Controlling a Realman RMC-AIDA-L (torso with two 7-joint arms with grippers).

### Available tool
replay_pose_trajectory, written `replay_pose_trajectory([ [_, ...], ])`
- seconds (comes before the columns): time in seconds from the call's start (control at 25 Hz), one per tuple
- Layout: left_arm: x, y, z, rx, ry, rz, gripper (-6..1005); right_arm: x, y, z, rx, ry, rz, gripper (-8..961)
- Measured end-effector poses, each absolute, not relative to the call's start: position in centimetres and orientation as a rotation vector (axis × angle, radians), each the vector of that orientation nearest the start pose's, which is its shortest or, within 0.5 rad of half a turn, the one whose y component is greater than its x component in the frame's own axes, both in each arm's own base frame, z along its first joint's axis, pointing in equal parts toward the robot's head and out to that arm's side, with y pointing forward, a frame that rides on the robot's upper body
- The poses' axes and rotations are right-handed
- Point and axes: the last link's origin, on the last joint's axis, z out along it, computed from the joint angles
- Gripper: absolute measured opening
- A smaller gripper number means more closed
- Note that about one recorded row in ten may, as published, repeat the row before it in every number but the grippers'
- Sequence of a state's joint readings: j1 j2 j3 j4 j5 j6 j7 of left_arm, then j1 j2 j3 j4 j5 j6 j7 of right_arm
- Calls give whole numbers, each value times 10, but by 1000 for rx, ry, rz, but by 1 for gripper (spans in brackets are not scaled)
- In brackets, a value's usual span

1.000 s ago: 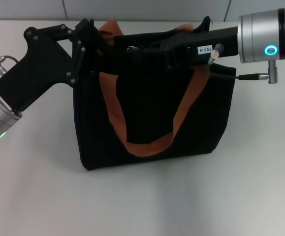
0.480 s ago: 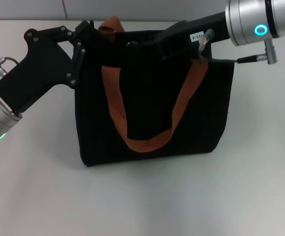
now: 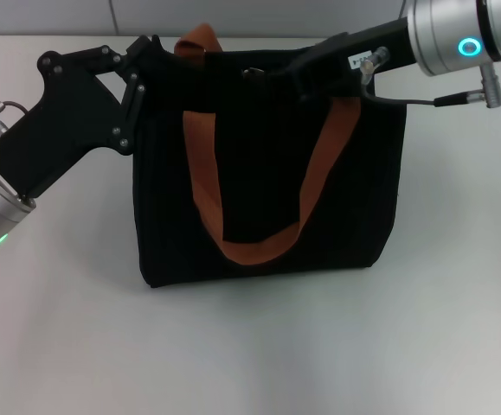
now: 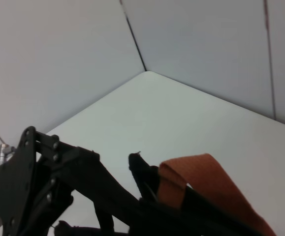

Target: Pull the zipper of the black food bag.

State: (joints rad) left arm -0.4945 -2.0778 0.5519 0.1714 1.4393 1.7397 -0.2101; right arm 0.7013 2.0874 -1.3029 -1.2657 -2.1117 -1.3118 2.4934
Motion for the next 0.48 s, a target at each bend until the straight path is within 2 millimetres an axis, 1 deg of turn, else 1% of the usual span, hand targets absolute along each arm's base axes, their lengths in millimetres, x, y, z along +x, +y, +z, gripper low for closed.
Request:
replay_pose_trajectory([
  [0.28, -255, 304, 4, -1964, 233, -1029, 24, 103, 381, 7, -2655, 894, 293, 20],
  [0.48, -256, 304, 6, -1954, 226, -1024, 24, 116, 372, 17, -2615, 919, 296, 15],
])
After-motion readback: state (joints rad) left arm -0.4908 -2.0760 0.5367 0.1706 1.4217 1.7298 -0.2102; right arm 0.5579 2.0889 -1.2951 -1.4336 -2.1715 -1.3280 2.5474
